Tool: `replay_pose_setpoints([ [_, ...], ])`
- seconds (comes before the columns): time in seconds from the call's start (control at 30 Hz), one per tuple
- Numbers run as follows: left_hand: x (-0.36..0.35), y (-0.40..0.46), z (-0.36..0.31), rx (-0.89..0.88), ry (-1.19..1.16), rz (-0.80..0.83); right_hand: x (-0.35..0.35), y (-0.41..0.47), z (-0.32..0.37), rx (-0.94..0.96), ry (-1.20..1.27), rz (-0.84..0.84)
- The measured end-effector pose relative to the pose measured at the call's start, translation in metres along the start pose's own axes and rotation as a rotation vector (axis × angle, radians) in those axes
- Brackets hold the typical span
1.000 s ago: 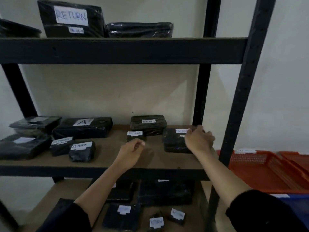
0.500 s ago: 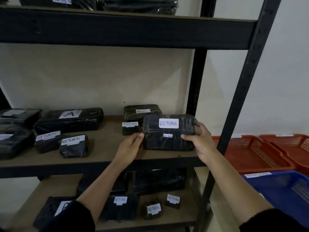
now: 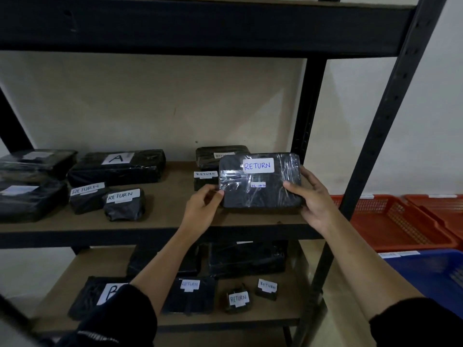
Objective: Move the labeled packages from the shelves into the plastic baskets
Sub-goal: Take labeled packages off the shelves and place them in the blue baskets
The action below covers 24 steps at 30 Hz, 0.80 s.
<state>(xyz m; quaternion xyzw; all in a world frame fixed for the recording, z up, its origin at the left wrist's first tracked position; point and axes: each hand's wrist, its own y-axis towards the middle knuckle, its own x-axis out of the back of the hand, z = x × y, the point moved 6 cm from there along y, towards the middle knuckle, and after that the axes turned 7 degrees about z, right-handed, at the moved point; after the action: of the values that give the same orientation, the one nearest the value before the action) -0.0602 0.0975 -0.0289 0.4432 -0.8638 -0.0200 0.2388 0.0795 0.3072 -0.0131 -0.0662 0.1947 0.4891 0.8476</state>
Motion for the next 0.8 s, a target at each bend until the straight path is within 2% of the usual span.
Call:
replay_pose_setpoints([
  [0.2, 0.001, -0.003, -0.002, -0.029, -0.019, 0.016, -0.006, -0.004, -0.005, -0.039, -0.003, 0.009],
  [0.3, 0.006, -0.012, -0.006, -0.017, -0.272, -0.045, -0.017, -0.013, -0.004, -0.122, 0.006, 0.032],
  [0.4, 0.004, -0.018, -0.006, 0.056, -0.470, -0.020, -0.016, -0.028, -0.001, -0.163, -0.010, 0.060],
  [0.63, -0.036, -0.036, -0.033, -0.057, -0.318, 0.030, 0.036, -0.072, 0.013, -0.080, 0.020, 0.033],
  [0.8, -0.094, -0.056, -0.055, -0.124, -0.351, 0.113, 0.091, -0.111, 0.018, -0.052, 0.073, -0.080],
])
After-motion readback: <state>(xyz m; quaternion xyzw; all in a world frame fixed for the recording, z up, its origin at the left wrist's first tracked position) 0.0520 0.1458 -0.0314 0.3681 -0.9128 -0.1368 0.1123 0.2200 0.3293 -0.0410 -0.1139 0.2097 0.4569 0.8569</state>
